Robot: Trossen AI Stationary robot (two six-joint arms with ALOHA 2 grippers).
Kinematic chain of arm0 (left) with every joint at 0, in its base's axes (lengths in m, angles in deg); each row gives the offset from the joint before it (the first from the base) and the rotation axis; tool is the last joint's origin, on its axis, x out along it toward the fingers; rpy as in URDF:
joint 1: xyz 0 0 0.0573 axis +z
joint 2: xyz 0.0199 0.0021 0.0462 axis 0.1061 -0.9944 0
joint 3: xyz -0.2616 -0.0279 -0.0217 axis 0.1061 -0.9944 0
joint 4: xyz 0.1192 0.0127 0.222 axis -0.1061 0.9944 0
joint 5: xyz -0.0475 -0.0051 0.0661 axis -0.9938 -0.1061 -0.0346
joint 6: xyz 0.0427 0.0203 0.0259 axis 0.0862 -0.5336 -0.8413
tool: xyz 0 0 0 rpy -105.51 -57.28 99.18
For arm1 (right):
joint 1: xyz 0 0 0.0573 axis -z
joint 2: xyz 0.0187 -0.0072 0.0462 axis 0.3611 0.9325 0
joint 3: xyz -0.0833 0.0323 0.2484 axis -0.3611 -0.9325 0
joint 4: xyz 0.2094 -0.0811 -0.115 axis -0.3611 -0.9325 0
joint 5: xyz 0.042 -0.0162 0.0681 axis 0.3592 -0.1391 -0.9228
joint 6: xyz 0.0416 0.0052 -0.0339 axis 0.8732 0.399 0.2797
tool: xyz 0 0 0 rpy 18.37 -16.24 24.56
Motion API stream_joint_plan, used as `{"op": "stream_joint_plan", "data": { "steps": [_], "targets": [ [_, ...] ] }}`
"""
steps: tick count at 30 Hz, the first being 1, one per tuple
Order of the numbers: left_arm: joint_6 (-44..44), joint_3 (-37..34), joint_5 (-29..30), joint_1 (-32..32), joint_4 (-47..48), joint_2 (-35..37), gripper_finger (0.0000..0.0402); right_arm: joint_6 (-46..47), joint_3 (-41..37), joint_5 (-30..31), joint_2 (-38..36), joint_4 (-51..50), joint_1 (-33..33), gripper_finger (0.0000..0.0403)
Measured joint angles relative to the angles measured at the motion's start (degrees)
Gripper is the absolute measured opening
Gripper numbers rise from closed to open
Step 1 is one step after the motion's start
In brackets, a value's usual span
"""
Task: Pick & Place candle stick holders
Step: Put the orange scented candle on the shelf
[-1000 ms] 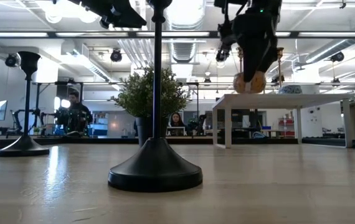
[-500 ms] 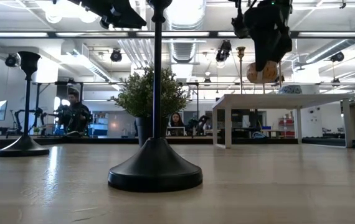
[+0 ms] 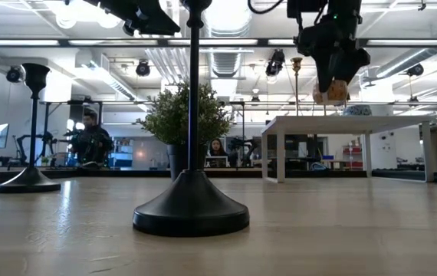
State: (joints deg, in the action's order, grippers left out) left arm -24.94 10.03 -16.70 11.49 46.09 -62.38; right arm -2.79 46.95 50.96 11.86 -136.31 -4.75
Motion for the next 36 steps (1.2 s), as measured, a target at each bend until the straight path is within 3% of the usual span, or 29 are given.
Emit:
{"op": "stream_joint_plan", "data": {
  "steps": [20, 36],
  "targets": [
    [0.0, 0.0, 0.0, 0.0, 0.22, 0.0, 0.0179, 3.63, 0.0, 1.95, 0.04, -1.64, 13.02, 0.0275],
    [0.0, 0.0, 0.0, 0.04, 0.24, 0.0, 0.0179, 5.1, -1.48, 2.14, 0.04, -0.86, 16.94, 0.0275]
  ]
}}
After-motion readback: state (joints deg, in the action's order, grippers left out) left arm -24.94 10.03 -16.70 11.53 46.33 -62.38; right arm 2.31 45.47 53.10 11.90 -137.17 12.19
